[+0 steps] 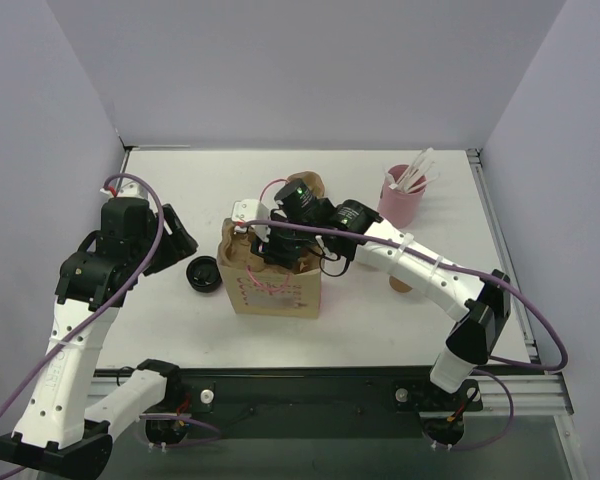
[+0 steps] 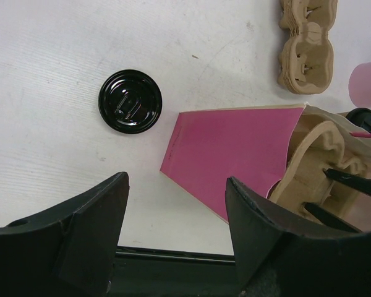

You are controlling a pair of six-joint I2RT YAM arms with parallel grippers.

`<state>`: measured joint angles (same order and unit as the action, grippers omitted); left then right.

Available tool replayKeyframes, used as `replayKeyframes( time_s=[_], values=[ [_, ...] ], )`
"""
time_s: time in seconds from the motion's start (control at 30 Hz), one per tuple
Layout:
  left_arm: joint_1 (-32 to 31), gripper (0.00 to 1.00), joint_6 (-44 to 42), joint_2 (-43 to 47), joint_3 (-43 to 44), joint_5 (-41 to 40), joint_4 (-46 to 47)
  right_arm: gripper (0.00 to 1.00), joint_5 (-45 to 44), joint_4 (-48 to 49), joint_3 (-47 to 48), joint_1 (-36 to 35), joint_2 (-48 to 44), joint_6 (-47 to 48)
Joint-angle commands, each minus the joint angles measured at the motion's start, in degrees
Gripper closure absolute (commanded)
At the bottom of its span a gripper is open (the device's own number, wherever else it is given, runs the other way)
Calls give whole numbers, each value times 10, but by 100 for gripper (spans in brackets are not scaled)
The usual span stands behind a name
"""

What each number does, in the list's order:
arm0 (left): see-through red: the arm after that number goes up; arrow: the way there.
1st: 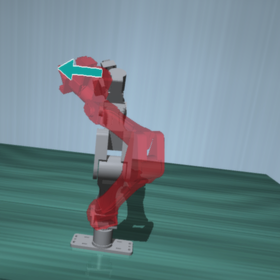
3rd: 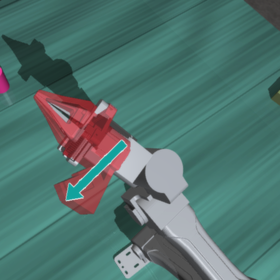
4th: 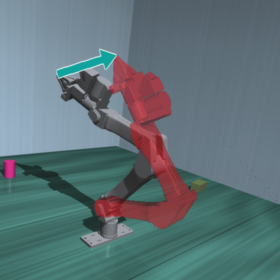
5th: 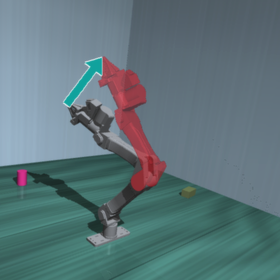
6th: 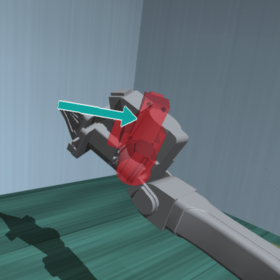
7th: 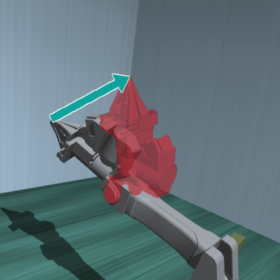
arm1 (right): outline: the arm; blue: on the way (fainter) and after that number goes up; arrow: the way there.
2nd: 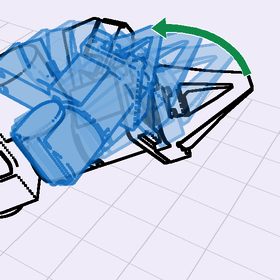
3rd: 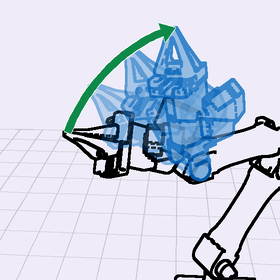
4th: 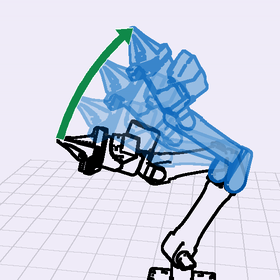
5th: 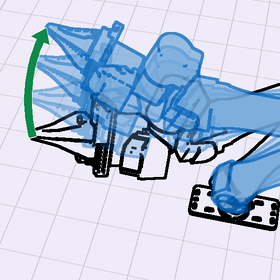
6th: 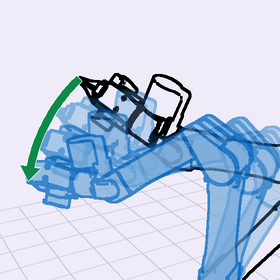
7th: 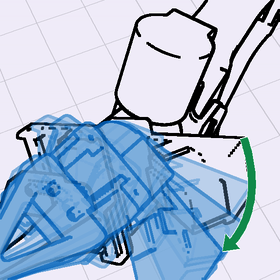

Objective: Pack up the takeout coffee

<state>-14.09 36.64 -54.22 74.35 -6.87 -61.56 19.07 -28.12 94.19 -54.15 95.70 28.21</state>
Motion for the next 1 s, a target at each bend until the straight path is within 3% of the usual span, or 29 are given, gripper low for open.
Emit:
replayKeyframes(
  time_s=[0.0, 0.3, 0.5, 0.63, 0.97],
  values=[
    [1, 27, -10, 5, 3, -3, -6, 79, -32, -33, 18, -5, -21, 19],
    [-9, 26, -25, -3, 5, 4, 6, 79, -37, -94, 40, -8, 3, 19],
    [-9, 26, -31, 1, -7, 67, 41, 80, -47, -95, 68, -9, 9, 5],
    [-9, 27, -26, 54, -62, 150, 137, 80, -49, -95, 78, -9, 12, -1],
    [-9, 29, -29, 55, -101, 175, 184, 80, -46, -95, 72, -5, 8, -5]
  ],
)
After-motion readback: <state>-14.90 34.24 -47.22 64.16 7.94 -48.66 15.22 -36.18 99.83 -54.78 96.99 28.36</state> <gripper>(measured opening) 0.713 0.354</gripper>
